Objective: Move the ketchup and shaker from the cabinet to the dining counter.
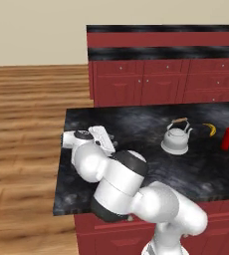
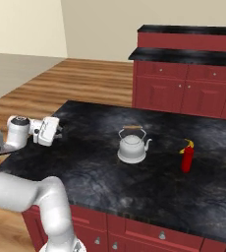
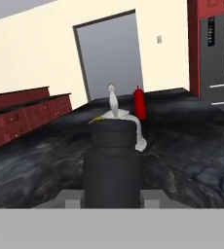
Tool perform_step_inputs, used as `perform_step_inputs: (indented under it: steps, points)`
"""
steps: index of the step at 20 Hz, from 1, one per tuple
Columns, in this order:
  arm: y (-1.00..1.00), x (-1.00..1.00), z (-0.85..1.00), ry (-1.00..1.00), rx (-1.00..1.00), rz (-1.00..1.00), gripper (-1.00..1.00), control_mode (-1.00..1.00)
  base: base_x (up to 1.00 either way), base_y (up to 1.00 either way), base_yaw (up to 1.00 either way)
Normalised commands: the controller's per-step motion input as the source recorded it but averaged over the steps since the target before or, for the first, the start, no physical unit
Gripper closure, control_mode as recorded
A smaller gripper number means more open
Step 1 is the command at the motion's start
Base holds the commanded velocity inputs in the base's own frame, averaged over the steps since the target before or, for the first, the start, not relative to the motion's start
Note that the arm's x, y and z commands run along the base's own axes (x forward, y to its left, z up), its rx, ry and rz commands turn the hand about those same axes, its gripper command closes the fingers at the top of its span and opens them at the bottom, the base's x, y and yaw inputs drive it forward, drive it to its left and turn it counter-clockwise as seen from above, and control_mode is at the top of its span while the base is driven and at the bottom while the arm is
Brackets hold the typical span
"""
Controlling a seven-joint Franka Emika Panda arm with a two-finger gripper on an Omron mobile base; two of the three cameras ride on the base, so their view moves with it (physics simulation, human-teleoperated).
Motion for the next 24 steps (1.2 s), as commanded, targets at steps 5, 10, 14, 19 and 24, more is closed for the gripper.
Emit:
perform_step_inputs:
  steps: [5, 10, 14, 19, 24]
  points:
    - [-0.1, 0.05, -0.42, 0.0, 0.0, -0.2, 1.0, -1.0, 0.0, 0.0, 0.0]
    - [-0.01, 0.05, -0.37, 0.0, 0.0, -0.15, 1.0, -1.0, 0.0, 0.0, 0.0]
    - [0.0, 0.06, -0.37, 0.0, 0.0, -0.11, 1.0, -1.0, 0.0, 0.0, 0.0]
    - [0.0, 0.0, -0.42, 0.0, 0.0, -0.07, -1.0, -1.0, 0.0, 0.0, 0.0]
    - [-0.01, 0.0, -0.37, 0.0, 0.0, -0.05, -1.0, -1.0, 0.0, 0.0, 0.0]
